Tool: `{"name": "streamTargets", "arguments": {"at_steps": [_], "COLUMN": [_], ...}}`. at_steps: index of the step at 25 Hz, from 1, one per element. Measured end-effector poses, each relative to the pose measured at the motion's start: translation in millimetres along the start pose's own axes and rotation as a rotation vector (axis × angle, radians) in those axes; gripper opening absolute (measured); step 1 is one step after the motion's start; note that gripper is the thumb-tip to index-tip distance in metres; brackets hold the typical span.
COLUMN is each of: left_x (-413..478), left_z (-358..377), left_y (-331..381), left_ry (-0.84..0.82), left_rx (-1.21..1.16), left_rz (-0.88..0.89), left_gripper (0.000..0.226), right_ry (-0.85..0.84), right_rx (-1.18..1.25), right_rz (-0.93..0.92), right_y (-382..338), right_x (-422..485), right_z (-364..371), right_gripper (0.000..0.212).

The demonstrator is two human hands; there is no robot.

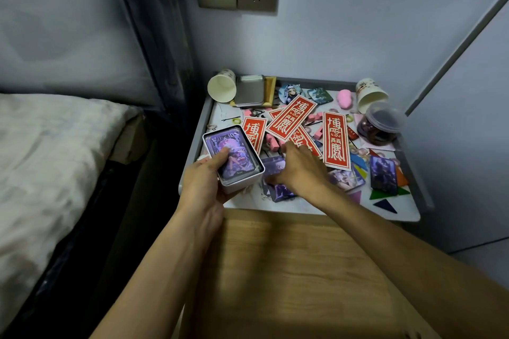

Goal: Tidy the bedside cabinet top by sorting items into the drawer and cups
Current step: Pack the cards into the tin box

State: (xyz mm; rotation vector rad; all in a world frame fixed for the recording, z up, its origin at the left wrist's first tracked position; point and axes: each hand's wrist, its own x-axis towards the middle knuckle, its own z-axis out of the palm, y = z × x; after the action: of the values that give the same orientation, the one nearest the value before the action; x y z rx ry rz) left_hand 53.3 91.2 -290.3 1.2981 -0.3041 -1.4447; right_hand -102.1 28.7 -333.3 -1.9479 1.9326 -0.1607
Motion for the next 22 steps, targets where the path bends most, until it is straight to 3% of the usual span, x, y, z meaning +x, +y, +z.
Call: {"name": "streamTargets", "arguments": {"at_steps": [8,15,17,20,22], "left_x": [-2,-1,0,0,-2], "left_z": [-2,-2,0,7,13], "left_y": [0,-3,-9,-21,-32], "left_ry": [0.002,-0.019,-0.040,-0.096,-0.144], "left_rx": [0.011,0.041,0.073,0.142,0.176], "left_rz": [0.003,-0.024,-0.038,-0.072,-0.089], "left_gripper": [0.030,0.030,0.028,0.025,0.031], "right_ry": [-0.018,0.073,0.095,-0.019,-0.071], "right_rx": [0.233,0.554,0.730,1.131,1.187], "right_rz": [0.053,0.066,0.079,0.133,0.102], "right_y": [-4,26,42,48,46], "right_x": [-1,-25,-40,-55,-57], "right_z": [-6,-40,-57,-67,-63], "right_gripper": [0.061,0.054,0.047,0.041,0.043]}}
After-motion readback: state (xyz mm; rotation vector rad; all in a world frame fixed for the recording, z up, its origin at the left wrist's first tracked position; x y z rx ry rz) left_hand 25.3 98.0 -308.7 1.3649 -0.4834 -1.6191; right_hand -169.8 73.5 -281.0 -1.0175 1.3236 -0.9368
